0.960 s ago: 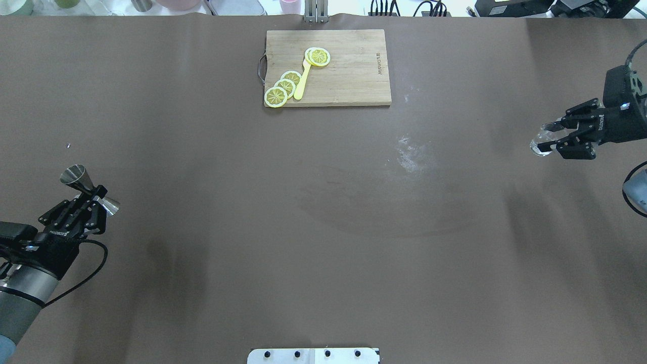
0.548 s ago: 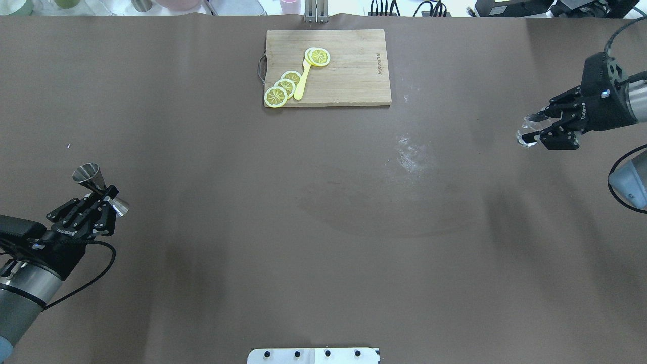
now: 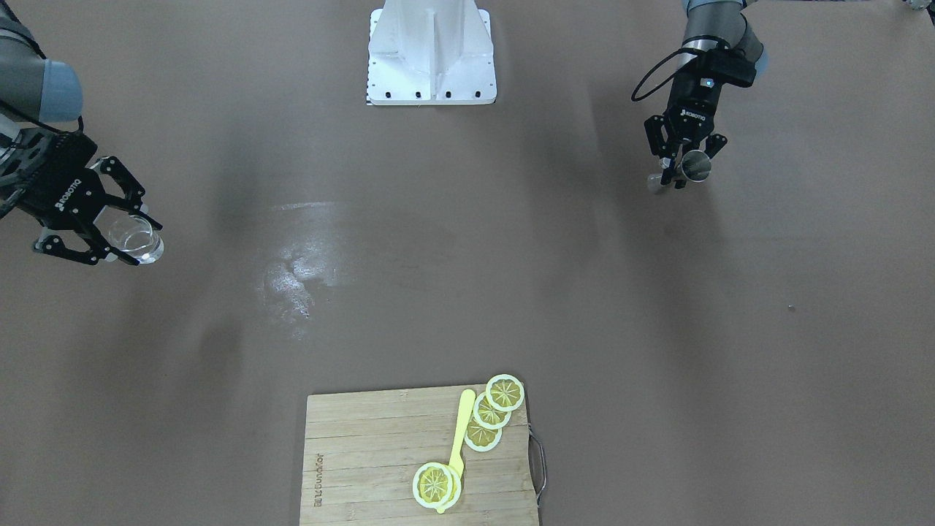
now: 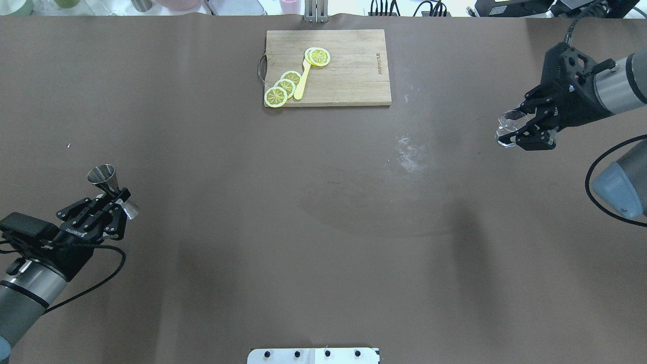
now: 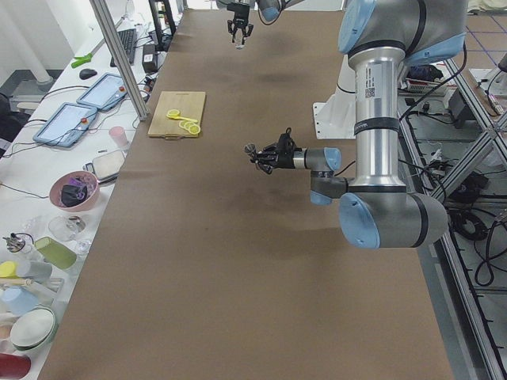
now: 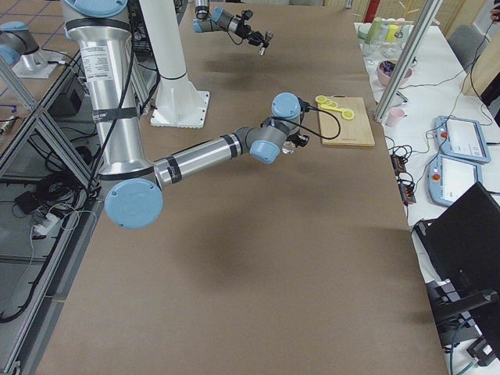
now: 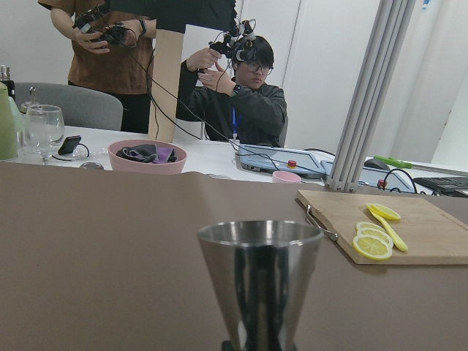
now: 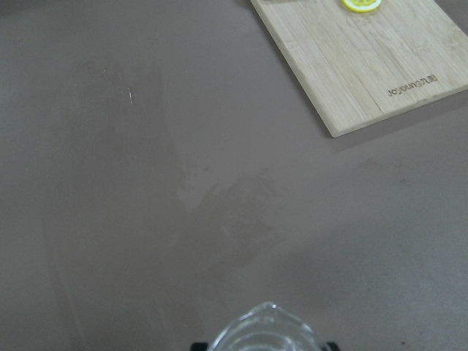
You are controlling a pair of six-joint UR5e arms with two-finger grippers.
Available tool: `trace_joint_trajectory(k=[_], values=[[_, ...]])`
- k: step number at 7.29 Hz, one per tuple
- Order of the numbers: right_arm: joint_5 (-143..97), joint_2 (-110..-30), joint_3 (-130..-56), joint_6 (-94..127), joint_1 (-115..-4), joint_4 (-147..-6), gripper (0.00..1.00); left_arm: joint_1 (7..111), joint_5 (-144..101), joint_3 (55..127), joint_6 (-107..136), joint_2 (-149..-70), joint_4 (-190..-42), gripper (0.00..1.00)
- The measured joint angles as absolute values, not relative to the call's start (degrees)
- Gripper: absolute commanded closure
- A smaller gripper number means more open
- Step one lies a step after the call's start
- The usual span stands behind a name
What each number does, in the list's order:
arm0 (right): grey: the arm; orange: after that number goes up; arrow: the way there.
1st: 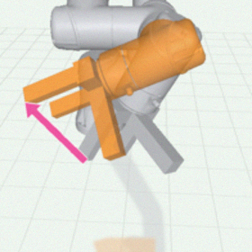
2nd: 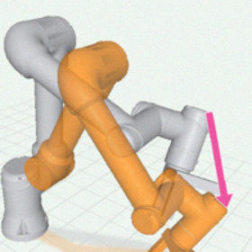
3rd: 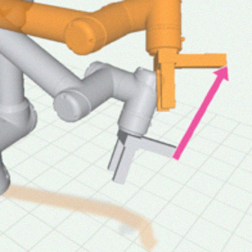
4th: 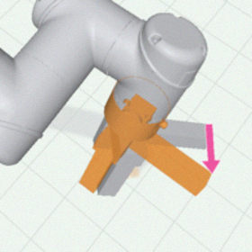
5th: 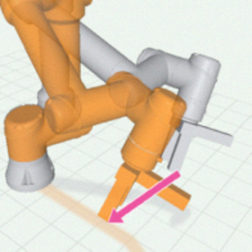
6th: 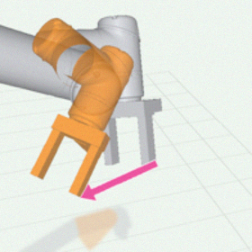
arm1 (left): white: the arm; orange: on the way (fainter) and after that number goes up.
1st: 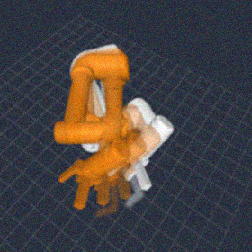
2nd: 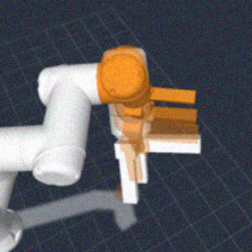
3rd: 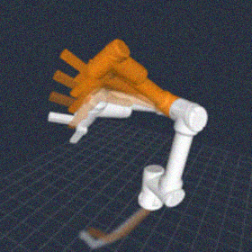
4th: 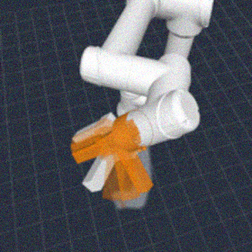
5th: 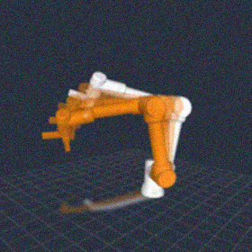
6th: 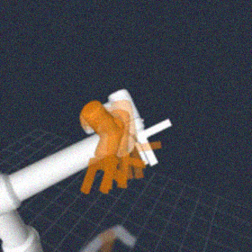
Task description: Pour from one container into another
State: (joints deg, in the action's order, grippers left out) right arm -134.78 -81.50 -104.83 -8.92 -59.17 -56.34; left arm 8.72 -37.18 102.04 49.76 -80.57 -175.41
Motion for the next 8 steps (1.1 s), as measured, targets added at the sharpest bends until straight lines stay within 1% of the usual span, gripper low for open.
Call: trace_joint_trajectory(k=[2, 6, 8], values=[[-133.03, -80.03, -108.26, -9.29, -57.79, -63.75, 1.00, 10.90, -44.81, 102.73, 43.78, -82.93, -175.65, 1.00], [-129.38, -80.03, -108.99, -9.14, -57.89, -65.24, 1.00, 19.43, -64.31, 102.44, 31.48, -90.16, -175.33, 1.00], [-128.14, -80.21, -109.70, -8.86, -56.63, -67.85, 1.00, 25.06, -76.01, 100.19, 28.07, -95.16, -173.72, 1.00]])
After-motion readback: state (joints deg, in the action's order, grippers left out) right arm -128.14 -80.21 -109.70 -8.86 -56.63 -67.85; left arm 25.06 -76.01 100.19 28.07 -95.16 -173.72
